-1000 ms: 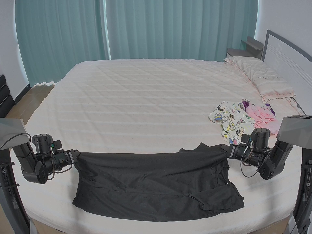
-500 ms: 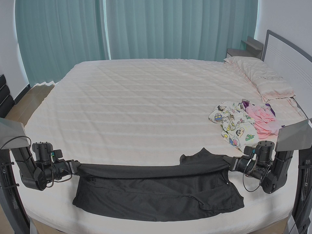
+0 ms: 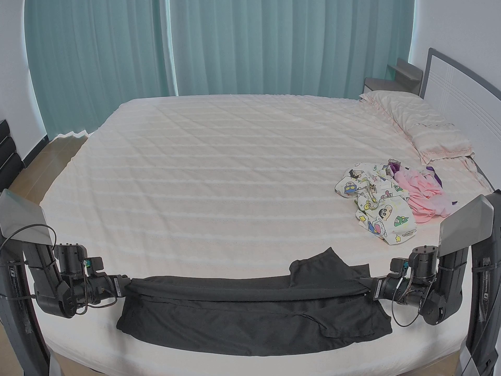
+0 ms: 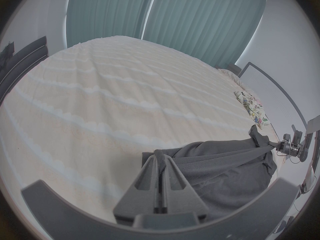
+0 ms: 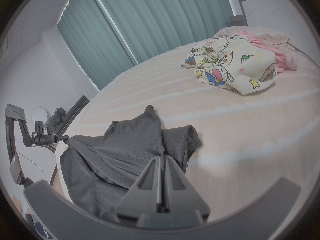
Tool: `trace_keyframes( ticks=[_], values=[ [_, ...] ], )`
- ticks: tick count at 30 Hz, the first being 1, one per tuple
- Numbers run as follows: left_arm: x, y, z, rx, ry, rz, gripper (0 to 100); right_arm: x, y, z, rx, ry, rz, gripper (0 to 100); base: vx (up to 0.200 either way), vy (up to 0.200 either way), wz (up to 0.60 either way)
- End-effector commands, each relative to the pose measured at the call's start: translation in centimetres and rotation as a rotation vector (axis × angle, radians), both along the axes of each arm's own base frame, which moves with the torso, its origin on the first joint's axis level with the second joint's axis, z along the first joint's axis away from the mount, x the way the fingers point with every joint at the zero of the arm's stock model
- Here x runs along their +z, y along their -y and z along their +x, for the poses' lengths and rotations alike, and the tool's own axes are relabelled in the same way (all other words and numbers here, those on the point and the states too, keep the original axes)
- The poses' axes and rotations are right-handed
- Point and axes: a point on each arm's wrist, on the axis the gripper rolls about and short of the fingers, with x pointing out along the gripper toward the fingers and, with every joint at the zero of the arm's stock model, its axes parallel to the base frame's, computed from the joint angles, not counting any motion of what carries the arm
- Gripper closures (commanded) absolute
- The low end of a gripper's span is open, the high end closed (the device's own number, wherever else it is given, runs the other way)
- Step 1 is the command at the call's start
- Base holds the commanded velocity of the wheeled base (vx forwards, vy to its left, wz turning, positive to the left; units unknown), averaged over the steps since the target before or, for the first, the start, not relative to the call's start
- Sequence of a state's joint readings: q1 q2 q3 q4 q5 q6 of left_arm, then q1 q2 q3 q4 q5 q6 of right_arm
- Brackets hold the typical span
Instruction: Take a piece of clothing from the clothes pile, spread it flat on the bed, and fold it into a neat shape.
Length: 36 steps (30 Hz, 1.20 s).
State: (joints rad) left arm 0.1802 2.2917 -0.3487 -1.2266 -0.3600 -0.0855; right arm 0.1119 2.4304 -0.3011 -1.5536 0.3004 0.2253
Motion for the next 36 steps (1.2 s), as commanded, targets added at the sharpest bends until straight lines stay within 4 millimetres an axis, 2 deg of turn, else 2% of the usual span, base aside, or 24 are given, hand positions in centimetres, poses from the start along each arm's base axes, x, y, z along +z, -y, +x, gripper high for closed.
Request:
trace_keyframes(
  ticks=[1,8,9,10,11,14,17,25,28,31,33,34,36],
  values=[
    [-1.5,0.1,-0.7,0.001,-0.051,-0.008,100,-0.4,0.0,-0.3,0.003,-0.014,-0.006,100,0.0,0.0,0.0],
    [-2.3,0.2,-1.2,-0.006,-0.065,-0.003,100,-1.3,0.0,-0.8,0.023,-0.04,-0.039,100,0.0,0.0,0.0],
    [-2.3,0.2,-1.2,-0.006,-0.067,-0.003,0,-1.3,0.0,-0.8,0.026,-0.044,-0.043,100,0.0,0.0,0.0],
    [-2.3,0.2,-1.3,-0.006,-0.068,-0.003,0,-1.4,0.0,-1.0,0.028,-0.048,-0.046,100,0.0,0.0,0.0],
    [-2.3,0.2,-1.3,-0.006,-0.068,-0.003,0,-1.3,0.0,-1.1,0.028,-0.052,-0.046,0,0.0,0.0,0.0],
    [-2.3,0.3,-1.5,-0.006,-0.076,-0.005,0,-1.2,0.0,-1.3,0.03,-0.057,-0.045,0,0.0,0.0,0.0],
    [-2.1,0.1,-1.8,0.0,-0.07,-0.004,0,-0.2,0.3,-1.2,0.015,-0.028,-0.034,0,0.0,0.0,0.0],
    [-1.0,-2.2,-2.2,0.082,0.026,-0.015,0,2.3,1.4,-0.7,-0.065,0.037,0.039,0,0.0,0.0,0.0],
    [0.9,-3.3,-2.4,0.144,0.075,-0.16,0,3.5,1.1,-0.8,-0.082,0.032,0.137,0,0.0,0.0,0.0],
    [2.6,-3.4,-2.3,0.22,0.099,-0.316,0,3.1,0.3,-0.8,-0.07,0.001,0.169,0,0.0,0.0,0.0],
    [2.8,-3.3,-2.3,0.231,0.101,-0.335,0,3.0,0.1,-0.8,-0.067,-0.003,0.171,0,0.0,0.0,0.0],
    [3.7,-3.0,-2.3,0.282,0.097,-0.433,0,1.8,-0.5,-1.0,-0.059,-0.052,0.164,0,0.0,0.0,0.0],
    [4.1,-2.6,-2.4,0.311,0.083,-0.502,0,1.2,-0.7,-1.3,-0.053,-0.085,0.158,0,0.0,0.0,0.0]
  ],
)
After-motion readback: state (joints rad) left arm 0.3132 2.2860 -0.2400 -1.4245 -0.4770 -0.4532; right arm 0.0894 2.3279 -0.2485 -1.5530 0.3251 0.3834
